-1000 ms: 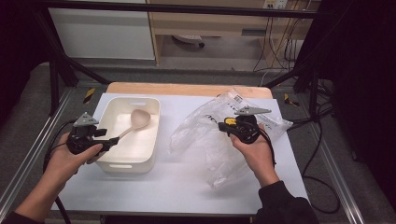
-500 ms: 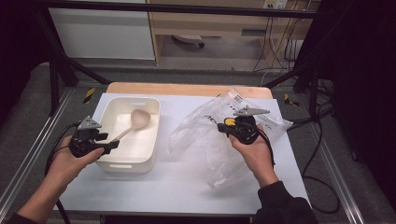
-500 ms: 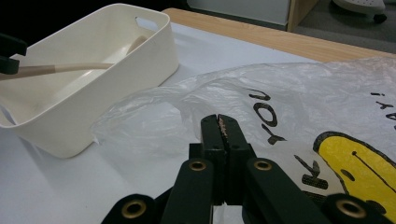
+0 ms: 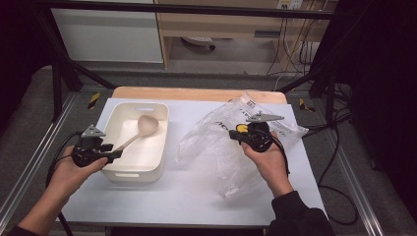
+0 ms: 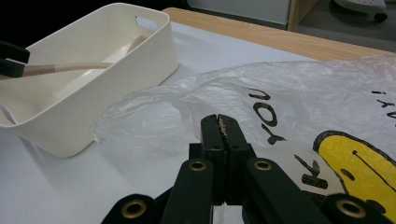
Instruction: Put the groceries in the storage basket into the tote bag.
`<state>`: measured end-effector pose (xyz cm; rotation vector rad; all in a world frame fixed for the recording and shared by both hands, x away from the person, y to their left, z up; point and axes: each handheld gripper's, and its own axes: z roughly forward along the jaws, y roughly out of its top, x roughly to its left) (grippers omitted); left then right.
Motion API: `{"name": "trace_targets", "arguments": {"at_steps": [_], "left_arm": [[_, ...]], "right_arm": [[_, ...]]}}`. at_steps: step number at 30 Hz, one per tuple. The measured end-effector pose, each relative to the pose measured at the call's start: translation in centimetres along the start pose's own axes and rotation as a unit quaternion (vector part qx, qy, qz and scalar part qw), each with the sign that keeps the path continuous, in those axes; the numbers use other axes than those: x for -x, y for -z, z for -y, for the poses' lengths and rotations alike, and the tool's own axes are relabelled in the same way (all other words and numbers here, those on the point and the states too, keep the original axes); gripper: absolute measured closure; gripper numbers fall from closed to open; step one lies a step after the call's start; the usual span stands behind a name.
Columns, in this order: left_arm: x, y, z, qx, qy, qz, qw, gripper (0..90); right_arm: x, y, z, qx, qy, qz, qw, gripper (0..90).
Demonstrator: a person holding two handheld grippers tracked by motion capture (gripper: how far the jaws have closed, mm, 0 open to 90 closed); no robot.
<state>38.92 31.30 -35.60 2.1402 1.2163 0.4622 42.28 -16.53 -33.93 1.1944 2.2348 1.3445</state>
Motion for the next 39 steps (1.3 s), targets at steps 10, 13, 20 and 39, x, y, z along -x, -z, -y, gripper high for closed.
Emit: {"name": "trace_targets", "arguments": {"at_steps": [10,13,20,39], "left_arm": [[-0.01,-0.21,0.46,-0.009,0.003,0.000,1.0000,53.9],[0.02,-0.26,0.65,-0.011,0.003,0.002,0.9999,54.8],[-0.10,-0.32,0.78,-0.013,0.006,0.002,0.9999,57.0],[-0.25,-0.94,1.01,-0.024,0.005,-0.001,0.9997,63.3]], "right_arm": [[0.05,0.00,0.06,0.001,0.000,0.000,1.0000,90.0],[0.08,-0.02,0.07,0.001,0.001,0.000,1.0000,90.0],[0.07,-0.08,0.07,0.001,0.002,0.000,1.0000,90.0],[-0.51,-0.37,-0.37,0.002,0.004,-0.006,1.0000,90.0]]}}
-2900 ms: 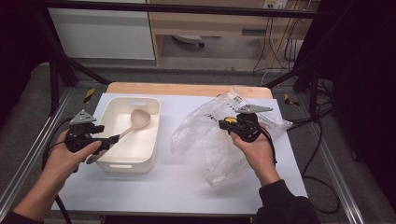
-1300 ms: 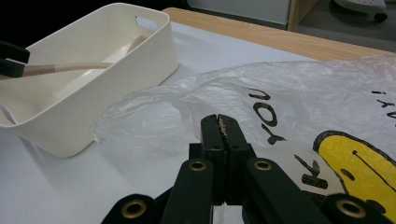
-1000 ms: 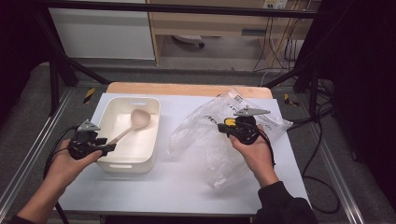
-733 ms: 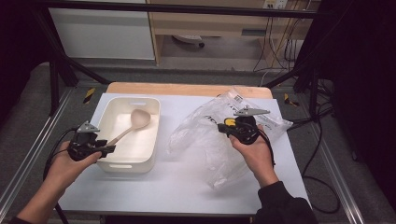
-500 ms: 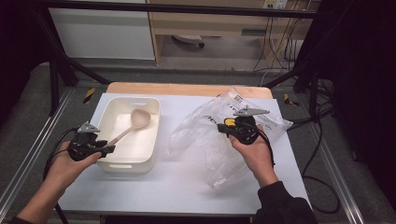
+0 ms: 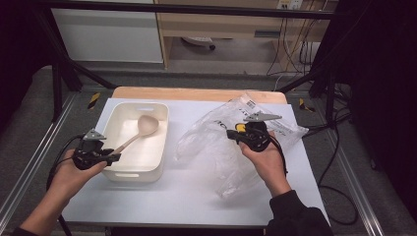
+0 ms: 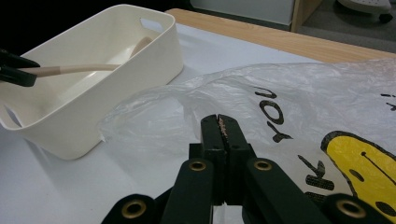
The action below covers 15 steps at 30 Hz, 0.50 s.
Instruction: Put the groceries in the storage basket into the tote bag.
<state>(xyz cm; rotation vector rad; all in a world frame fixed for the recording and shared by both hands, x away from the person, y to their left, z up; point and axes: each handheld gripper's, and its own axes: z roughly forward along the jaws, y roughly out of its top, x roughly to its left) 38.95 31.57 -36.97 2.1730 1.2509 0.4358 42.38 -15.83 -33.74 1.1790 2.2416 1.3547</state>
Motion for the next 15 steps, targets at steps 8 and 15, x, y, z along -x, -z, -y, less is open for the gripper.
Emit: {"name": "trace_targets", "arguments": {"at_steps": [8,15], "left_arm": [[0.0,-0.3,0.0,-0.002,-0.002,0.000,1.0000,64.2],[-0.1,-0.4,0.1,-0.001,-0.001,-0.001,1.0000,65.3]], "right_arm": [[-0.3,-0.3,-0.6,0.003,-0.006,0.004,1.0000,90.0],[-0.6,-0.3,-1.7,0.006,-0.007,0.013,0.9999,90.0]]}}
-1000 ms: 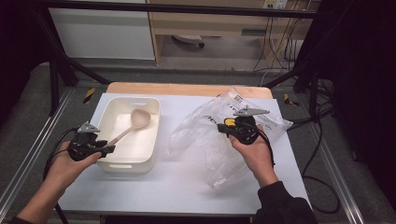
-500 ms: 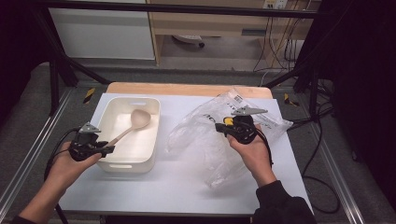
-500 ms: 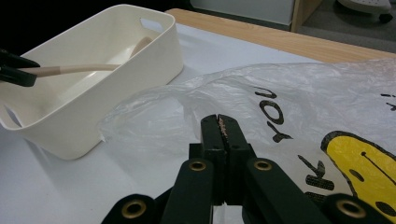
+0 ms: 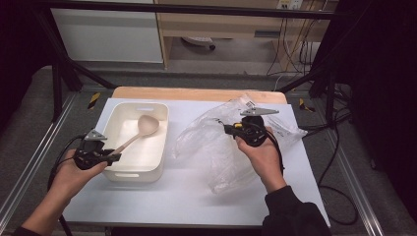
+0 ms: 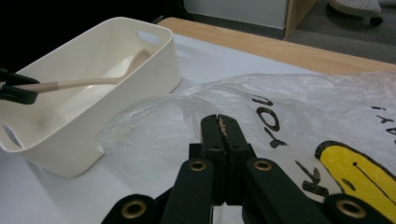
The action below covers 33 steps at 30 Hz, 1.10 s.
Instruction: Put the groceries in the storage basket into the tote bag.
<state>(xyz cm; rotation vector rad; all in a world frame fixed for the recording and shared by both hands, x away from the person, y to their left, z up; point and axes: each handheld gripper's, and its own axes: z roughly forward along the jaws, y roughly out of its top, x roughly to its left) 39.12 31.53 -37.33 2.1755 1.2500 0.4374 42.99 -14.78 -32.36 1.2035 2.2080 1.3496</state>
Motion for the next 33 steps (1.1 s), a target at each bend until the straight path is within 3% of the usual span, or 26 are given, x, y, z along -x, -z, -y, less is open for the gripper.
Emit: {"name": "trace_targets", "arguments": {"at_steps": [23,33], "left_arm": [[-0.10,-0.35,-0.09,-0.015,0.002,0.001,0.9999,66.4],[-0.18,-0.39,-0.12,-0.018,0.013,0.003,0.9997,67.1]], "right_arm": [[0.01,0.20,-0.83,0.003,0.004,-0.004,1.0000,90.0],[0.15,0.46,-0.79,0.004,0.004,-0.004,1.0000,90.0]]}}
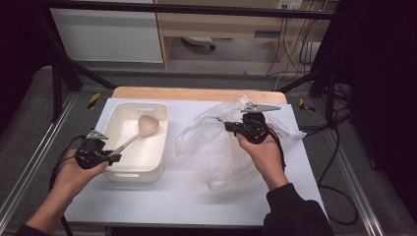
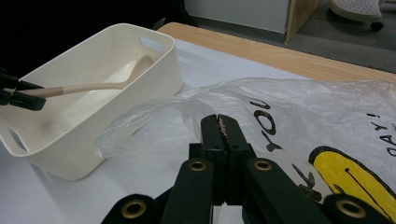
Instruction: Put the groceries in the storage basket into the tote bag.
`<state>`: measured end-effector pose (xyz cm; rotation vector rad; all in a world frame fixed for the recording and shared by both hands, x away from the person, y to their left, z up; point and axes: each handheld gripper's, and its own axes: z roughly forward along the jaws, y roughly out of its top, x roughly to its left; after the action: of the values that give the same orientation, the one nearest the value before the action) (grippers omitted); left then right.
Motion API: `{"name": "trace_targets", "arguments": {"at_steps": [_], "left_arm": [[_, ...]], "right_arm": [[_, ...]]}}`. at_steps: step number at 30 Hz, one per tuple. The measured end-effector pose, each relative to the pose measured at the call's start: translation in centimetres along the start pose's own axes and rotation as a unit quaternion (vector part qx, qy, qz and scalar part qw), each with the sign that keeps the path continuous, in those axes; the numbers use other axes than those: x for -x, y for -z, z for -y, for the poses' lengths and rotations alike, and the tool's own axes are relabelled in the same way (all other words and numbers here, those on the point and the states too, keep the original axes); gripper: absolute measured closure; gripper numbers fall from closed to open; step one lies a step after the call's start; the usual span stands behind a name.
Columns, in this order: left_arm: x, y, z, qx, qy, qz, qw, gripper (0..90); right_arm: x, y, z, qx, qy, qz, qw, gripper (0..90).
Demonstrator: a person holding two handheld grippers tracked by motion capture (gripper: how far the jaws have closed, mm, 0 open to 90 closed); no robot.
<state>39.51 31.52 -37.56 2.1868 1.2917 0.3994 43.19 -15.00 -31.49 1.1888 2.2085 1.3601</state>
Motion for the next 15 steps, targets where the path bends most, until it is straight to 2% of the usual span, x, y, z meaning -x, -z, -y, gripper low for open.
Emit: {"name": "trace_targets", "arguments": {"at_steps": [11,15], "left_arm": [[0.11,0.06,0.04,0.002,-0.001,-0.010,0.9999,68.2],[0.00,0.08,0.27,0.014,-0.003,-0.017,0.9998,68.5]], "right_arm": [[0.12,0.08,0.02,0.000,0.000,-0.001,1.0000,90.0],[0.14,0.11,0.01,-0.001,0.000,0.000,1.0000,90.0]]}}
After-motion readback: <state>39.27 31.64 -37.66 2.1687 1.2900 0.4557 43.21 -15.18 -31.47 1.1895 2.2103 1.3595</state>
